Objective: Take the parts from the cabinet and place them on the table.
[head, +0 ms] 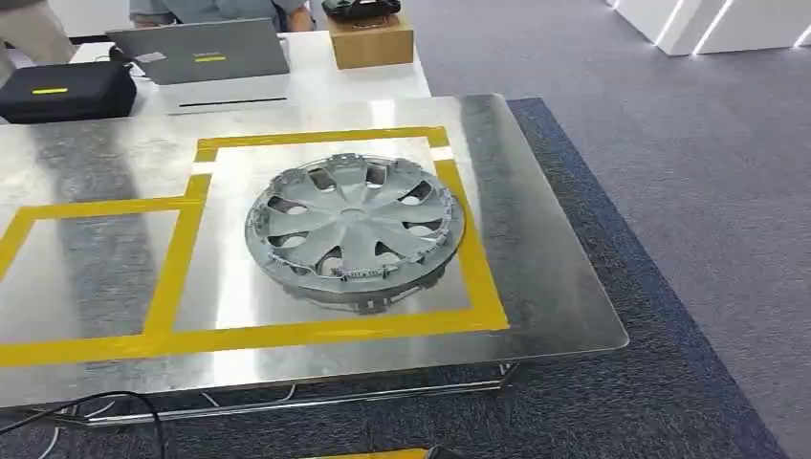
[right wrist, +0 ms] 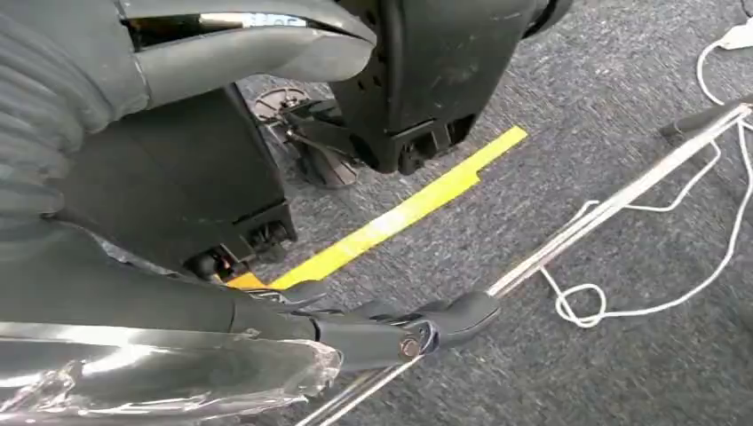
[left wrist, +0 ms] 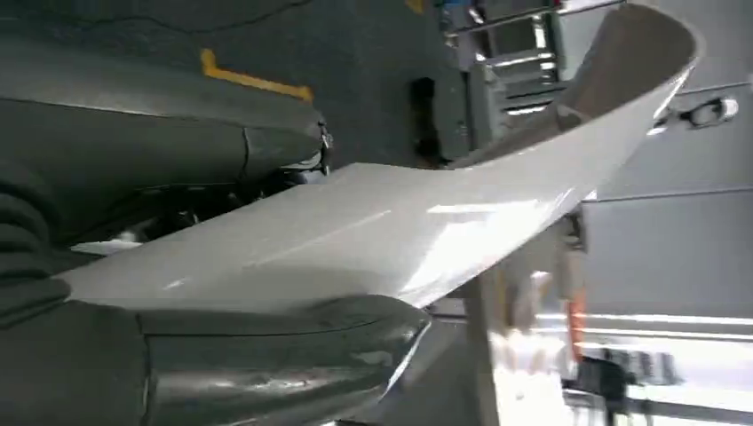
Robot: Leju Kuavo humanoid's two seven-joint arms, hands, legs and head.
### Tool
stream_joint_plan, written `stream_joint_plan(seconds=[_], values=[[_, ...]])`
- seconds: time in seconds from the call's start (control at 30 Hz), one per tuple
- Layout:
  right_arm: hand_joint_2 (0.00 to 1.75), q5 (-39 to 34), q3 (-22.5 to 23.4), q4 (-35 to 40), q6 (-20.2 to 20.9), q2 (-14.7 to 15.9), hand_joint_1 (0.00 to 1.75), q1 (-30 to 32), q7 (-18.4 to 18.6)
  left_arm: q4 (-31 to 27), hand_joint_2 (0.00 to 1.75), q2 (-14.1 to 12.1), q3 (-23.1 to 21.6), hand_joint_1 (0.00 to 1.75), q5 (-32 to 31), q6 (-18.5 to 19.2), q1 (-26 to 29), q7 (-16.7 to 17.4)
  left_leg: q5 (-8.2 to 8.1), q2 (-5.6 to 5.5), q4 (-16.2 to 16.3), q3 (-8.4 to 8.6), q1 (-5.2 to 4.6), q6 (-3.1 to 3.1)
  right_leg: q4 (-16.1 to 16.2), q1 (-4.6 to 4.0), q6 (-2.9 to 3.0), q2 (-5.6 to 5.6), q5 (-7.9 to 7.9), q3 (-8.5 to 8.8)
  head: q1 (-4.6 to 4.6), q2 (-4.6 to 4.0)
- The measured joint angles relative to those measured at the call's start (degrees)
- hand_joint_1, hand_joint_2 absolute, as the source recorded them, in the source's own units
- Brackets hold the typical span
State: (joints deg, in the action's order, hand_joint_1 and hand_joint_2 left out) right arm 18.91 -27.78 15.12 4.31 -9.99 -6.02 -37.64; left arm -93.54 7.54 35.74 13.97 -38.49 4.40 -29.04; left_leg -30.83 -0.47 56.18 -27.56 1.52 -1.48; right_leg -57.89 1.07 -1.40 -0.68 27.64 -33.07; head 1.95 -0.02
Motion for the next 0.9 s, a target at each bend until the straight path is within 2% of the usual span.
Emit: stream_joint_plan(seconds=[0.1,0.23,0.33,0.47,0.6,0.73,0.9], values=[[1.75,0.0,0.0,-0.1,0.0,-0.2,0.0,-0.1,0.3,3.9,1.75,-1.8,2.3,1.75,1.0,1.7,-0.1,1.3,0.0,-0.01,0.0,0.0,0.01,0.0,0.0,-0.02,-0.02,0.02,0.02,0.01,-0.02,0.0],[1.75,0.0,0.0,-0.1,0.1,-0.2,0.0,-0.3,0.4,6.3,1.75,-2.9,3.5,1.75,1.1,2.1,-0.6,1.4,0.0,-0.01,0.0,0.0,0.0,0.0,0.0,-0.01,-0.03,0.02,0.02,0.07,0.0,0.02],[1.75,0.5,-0.1,-0.1,0.4,-0.3,0.0,-0.4,0.5,8.7,1.75,-4.5,4.2,1.75,0.3,3.1,-0.8,5.9,0.0,-0.01,0.0,0.01,0.0,0.0,0.1,-0.01,-0.03,0.02,0.02,0.13,0.02,0.0],[1.75,0.6,-0.2,-0.1,2.0,-0.4,0.0,-1.0,0.9,15.9,1.75,-8.6,6.0,1.75,-1.4,6.8,-2.2,9.4,0.0,-0.02,0.0,0.04,0.01,0.0,0.1,-0.01,-0.03,0.04,0.02,0.13,0.02,0.0],[1.75,0.7,-0.2,-0.2,1.6,-0.7,0.0,-1.2,1.0,22.0,1.75,-11.7,6.8,1.75,-3.2,10.4,-3.7,12.5,0.0,-0.02,0.0,0.04,0.01,0.0,0.1,-0.02,-0.03,0.03,0.02,0.14,0.02,0.0],[1.75,0.7,-0.2,-0.2,1.3,-1.0,0.0,-1.2,1.0,25.9,1.75,-13.8,6.8,1.75,-4.2,10.7,-5.1,13.1,0.0,-0.02,0.0,0.05,0.01,0.0,0.1,-0.02,-0.03,0.01,0.02,0.16,0.0,0.02],[1.75,0.7,-0.2,-0.2,1.3,-1.1,0.0,-1.1,1.0,27.8,1.75,-14.8,6.8,1.75,-4.3,10.7,-5.6,13.3,0.0,-0.02,0.0,0.05,0.0,0.01,0.2,-0.02,-0.03,0.02,0.02,0.2,0.02,0.0]])
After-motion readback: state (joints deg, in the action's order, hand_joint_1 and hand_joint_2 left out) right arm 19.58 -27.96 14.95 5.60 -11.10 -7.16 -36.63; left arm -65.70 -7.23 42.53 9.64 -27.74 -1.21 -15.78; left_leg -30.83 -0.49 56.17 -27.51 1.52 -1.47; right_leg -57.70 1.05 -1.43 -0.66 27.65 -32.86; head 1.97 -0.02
